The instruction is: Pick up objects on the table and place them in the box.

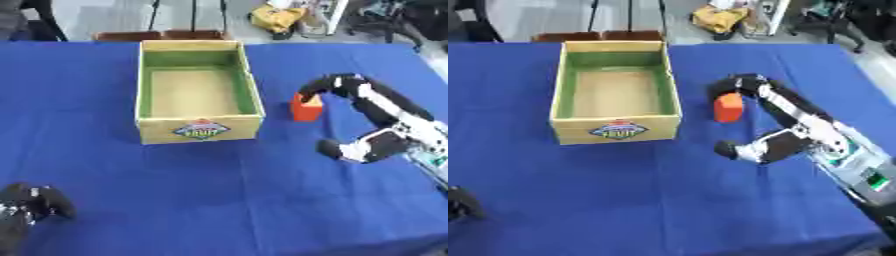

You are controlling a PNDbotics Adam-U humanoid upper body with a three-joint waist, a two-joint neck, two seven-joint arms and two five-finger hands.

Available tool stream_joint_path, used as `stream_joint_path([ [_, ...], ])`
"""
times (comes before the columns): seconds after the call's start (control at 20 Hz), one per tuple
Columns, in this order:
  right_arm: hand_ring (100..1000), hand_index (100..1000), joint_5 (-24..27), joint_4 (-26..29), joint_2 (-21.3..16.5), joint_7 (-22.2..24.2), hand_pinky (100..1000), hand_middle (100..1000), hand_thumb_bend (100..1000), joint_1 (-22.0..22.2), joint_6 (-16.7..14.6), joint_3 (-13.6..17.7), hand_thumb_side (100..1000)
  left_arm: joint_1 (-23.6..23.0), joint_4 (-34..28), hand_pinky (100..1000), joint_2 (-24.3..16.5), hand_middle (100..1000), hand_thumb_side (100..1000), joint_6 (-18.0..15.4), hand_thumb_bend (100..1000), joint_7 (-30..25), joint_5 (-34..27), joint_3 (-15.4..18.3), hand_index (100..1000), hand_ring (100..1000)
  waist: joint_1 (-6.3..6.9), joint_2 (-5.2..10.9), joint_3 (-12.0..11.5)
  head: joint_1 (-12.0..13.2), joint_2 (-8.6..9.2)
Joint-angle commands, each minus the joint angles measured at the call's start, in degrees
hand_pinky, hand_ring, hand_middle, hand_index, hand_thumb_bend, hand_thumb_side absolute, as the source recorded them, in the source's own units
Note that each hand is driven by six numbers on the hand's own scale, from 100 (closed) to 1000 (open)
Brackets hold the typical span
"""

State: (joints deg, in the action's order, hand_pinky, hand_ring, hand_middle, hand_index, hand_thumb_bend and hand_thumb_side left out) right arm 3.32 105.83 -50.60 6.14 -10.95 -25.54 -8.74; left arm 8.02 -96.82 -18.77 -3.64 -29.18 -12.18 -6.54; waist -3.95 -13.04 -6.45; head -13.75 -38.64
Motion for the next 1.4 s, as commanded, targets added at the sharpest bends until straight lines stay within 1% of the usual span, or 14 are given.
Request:
stream_joint_path([
  [0.05,827,857,-1.05,0.49,-4.66,-1.38,840,686,554,0.05,-0.73,1.90,469,0.46,-0.69,647,-1.07,512,1000,-0.06,300,-0.67,-0.52,-0.18,633,574,0.15,0.78,0.03,-0.07,0.72],
  [0.1,826,857,-1.45,0.05,-5.41,-1.81,838,690,559,0.06,-0.89,2.15,457,0.47,-0.71,648,-1.10,510,1000,-0.06,296,-0.81,-0.52,-0.22,634,572,0.15,0.74,0.02,-0.06,0.77],
  [0.3,828,858,-3.19,-3.31,-8.07,-3.84,836,701,545,-0.42,-1.55,2.89,456,0.56,-0.86,648,-1.21,506,1000,-0.19,287,-1.34,-0.53,-0.41,634,571,0.40,0.51,-0.20,-0.07,1.14],
  [0.35,828,859,-3.58,-4.25,-8.57,-4.29,836,703,459,-0.60,-1.77,2.98,448,0.59,-0.91,648,-1.25,506,1000,-0.24,286,-1.42,-0.55,-0.44,634,571,0.47,0.46,-0.30,-0.13,1.21],
  [0.4,829,860,-3.99,-5.26,-9.15,-4.72,836,706,539,-0.83,-1.97,3.08,460,0.64,-0.97,648,-1.31,505,1000,-0.30,283,-1.50,-0.58,-0.48,634,570,0.55,0.40,-0.44,-0.21,1.32],
  [0.45,830,861,-4.36,-6.30,-9.65,-5.14,835,710,417,-1.11,-2.20,3.17,438,0.68,-1.03,648,-1.35,504,1000,-0.36,285,-1.58,-0.62,-0.52,634,570,0.62,0.36,-0.56,-0.27,1.39],
  [0.5,830,861,-4.80,-7.50,-10.12,-5.59,835,710,535,-1.47,-2.34,3.32,460,0.71,-1.07,648,-1.40,504,1000,-0.41,279,-1.68,-0.65,-0.59,634,570,0.69,0.33,-0.72,-0.35,1.45],
  [0.8,836,861,-6.01,-15.86,-10.84,-7.12,836,717,531,-4.37,-3.43,3.58,459,0.88,-1.36,649,-1.70,500,1000,-0.75,263,-2.61,-0.79,-1.17,634,570,1.09,0.20,-1.74,-1.15,1.56],
  [1.05,839,860,-7.13,-22.51,-9.73,-6.28,840,718,528,-7.20,-4.66,3.15,460,1.28,-1.70,650,-1.92,498,1000,-1.08,257,-3.49,-1.14,-1.74,634,570,1.43,-0.09,-3.06,-1.99,1.70],
  [1.4,841,861,-9.28,-29.99,-8.27,-5.01,843,716,525,-11.08,-6.85,2.20,475,1.74,-2.24,652,-2.21,497,1000,-1.53,252,-4.62,-1.71,-2.24,635,571,1.71,-0.69,-4.98,-2.85,1.72],
])
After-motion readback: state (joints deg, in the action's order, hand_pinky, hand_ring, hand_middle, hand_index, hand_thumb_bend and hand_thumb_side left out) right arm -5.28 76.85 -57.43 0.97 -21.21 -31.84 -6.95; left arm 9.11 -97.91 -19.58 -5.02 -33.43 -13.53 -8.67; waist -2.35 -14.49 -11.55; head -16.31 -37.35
